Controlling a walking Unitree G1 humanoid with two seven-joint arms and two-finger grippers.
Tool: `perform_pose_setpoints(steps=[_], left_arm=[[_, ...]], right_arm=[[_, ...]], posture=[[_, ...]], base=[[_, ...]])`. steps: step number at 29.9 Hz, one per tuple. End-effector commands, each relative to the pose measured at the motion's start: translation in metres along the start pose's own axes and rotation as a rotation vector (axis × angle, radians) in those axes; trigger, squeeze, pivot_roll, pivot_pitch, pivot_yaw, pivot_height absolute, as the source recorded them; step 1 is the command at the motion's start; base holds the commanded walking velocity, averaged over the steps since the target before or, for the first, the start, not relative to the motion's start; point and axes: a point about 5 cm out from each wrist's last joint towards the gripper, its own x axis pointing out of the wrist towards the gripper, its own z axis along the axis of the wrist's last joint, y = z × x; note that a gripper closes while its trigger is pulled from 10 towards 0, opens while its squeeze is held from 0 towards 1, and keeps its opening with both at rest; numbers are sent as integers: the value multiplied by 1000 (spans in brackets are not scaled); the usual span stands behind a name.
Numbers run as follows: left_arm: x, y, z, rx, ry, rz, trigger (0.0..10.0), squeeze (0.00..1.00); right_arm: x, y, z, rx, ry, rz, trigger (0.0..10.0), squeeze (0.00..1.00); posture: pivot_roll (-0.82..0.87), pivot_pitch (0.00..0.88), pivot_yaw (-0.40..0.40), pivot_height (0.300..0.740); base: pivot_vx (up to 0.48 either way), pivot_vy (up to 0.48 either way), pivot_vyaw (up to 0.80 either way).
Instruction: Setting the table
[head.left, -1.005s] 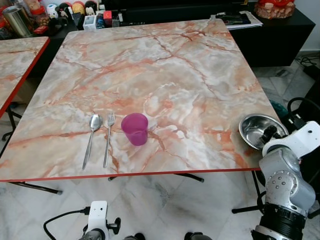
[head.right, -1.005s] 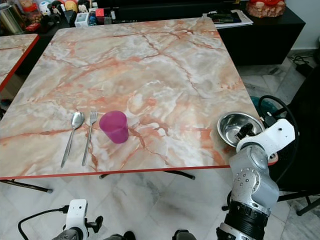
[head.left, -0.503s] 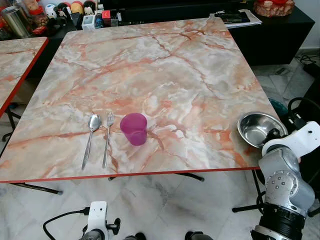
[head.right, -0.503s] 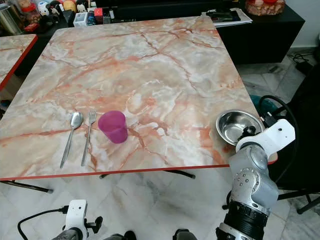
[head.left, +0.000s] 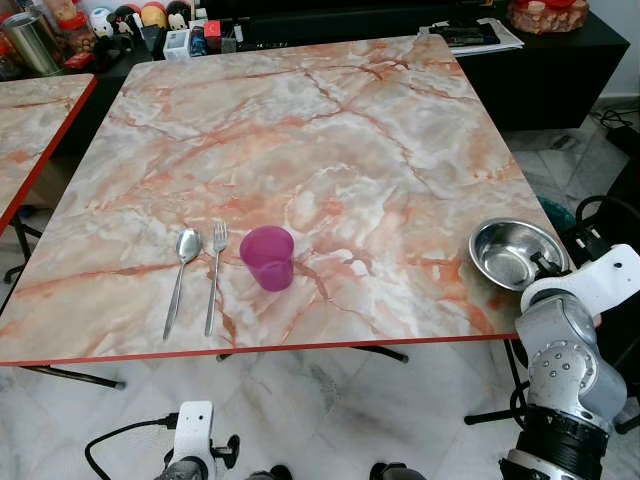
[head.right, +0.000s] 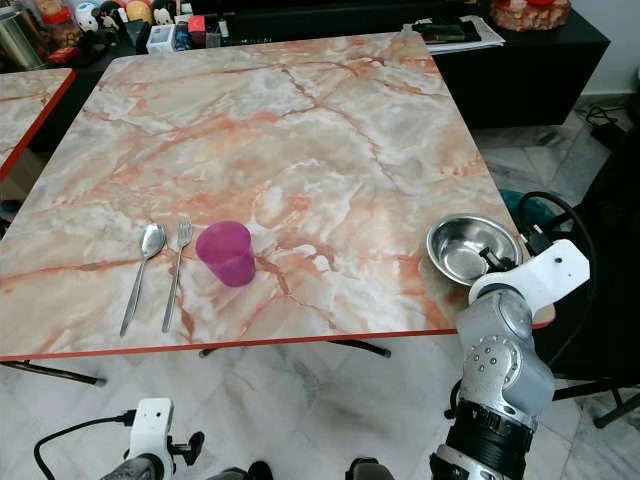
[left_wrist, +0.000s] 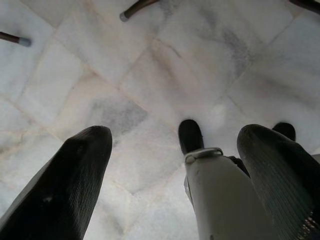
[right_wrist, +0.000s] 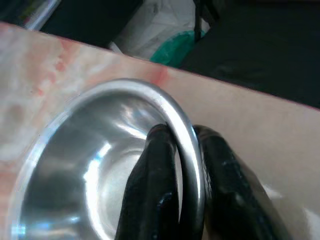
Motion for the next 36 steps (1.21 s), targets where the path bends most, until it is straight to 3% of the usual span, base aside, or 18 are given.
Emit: perform_pose_setpoints(steps=[1, 10, 16, 21, 22, 30, 36], left_arm=[[-2, 5, -6, 12, 24, 17, 10000, 0], [-2, 3, -6, 16, 15, 23, 10000, 0], [-2, 5, -4, 23, 4, 36, 10000, 0], [-1, 6, -3, 26, 0, 42, 10000, 0], [-1, 7, -2, 29, 0, 49, 10000, 0], [-2, 11, -4, 5, 13, 70, 10000, 0], [-2, 13, -1, 8, 4, 70, 10000, 0]], right_arm=[[0, -2, -6, 5, 25, -14, 0, 0], [1, -1, -4, 29, 9, -8, 0, 0], [0, 8, 6, 70, -61, 33, 0, 0], [-4, 23, 25, 177, -166, 155, 0, 0], [-10, 36, 36, 212, -228, 243, 10000, 0], [-25, 59, 62, 213, -414, 403, 10000, 0], [-41, 73, 76, 184, -550, 536, 10000, 0]], posture=[[-133, 154, 70, 740], [-131, 146, 70, 740], [-126, 145, 71, 740], [-123, 157, 75, 740], [-123, 164, 76, 740], [-114, 179, 84, 740], [-106, 184, 84, 740]], base=[[0, 0, 0], [0, 0, 0], [0, 0, 0], [0, 0, 0], [0, 0, 0], [0, 0, 0], [0, 450, 0]])
